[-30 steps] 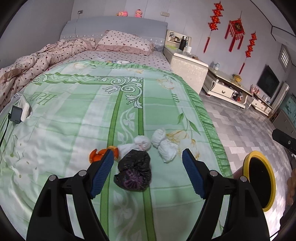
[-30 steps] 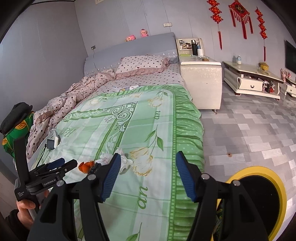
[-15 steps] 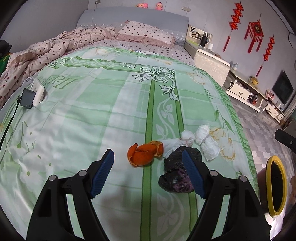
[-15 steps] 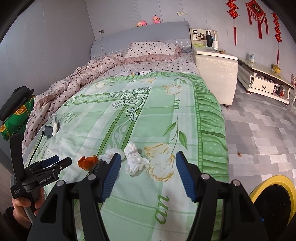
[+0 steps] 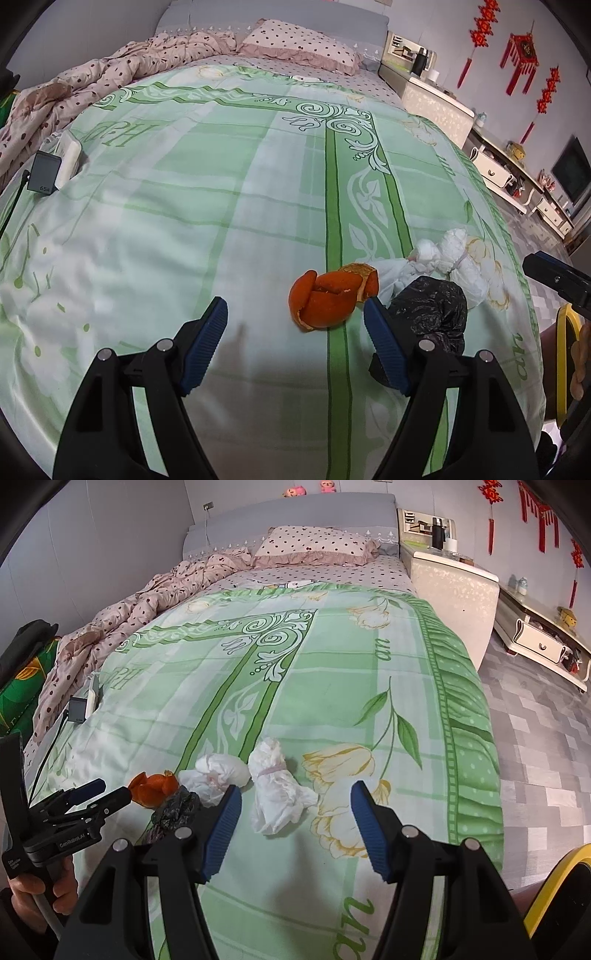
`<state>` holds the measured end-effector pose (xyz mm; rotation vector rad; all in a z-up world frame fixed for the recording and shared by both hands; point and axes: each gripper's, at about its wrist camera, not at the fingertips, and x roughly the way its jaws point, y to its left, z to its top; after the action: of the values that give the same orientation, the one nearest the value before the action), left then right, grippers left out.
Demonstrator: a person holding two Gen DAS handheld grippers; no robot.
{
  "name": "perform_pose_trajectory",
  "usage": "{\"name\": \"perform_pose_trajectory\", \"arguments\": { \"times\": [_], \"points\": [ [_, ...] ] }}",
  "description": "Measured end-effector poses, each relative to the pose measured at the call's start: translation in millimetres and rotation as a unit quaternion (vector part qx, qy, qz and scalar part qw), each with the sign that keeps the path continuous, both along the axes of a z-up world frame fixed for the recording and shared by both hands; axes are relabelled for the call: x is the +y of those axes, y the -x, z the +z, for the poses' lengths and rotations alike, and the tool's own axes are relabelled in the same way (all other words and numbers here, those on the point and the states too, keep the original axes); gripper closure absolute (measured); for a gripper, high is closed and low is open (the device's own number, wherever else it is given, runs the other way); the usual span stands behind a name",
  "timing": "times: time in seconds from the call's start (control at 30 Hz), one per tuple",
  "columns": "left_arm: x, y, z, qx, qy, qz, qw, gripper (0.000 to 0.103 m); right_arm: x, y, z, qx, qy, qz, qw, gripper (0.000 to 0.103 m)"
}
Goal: Collect trash
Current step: 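Move both tools back to the bed toward the orange peel and white tissues, then grasp the orange peel with the left tool while the right tool grasps a white tissue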
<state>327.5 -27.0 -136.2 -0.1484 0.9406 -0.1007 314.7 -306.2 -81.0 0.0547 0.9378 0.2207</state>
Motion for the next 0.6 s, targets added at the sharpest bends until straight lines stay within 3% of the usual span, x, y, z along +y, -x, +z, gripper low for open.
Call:
{"name": "perform_pose_trajectory", "arguments": {
  "times": [0.33, 0.5, 0.6],
  "points": [
    [-9, -22, -24, 0.012, 0.002, -0.024, 0.9996, 0.033, 20, -27, -39, 0.025, 0.017, 0.021, 0.999, 0.045],
    [-20, -30, -30, 0.014, 0.017, -0.054, 0.9983, 0.048, 25, -37, -56, 0.041, 0.017, 0.025, 0.999, 0.048],
    [-27, -31, -32, 0.016, 0.026, -0.077, 0.9966, 0.064, 28, -40, -65, 0.048, 0.02, 0.029, 0.998, 0.054]
  ]
}}
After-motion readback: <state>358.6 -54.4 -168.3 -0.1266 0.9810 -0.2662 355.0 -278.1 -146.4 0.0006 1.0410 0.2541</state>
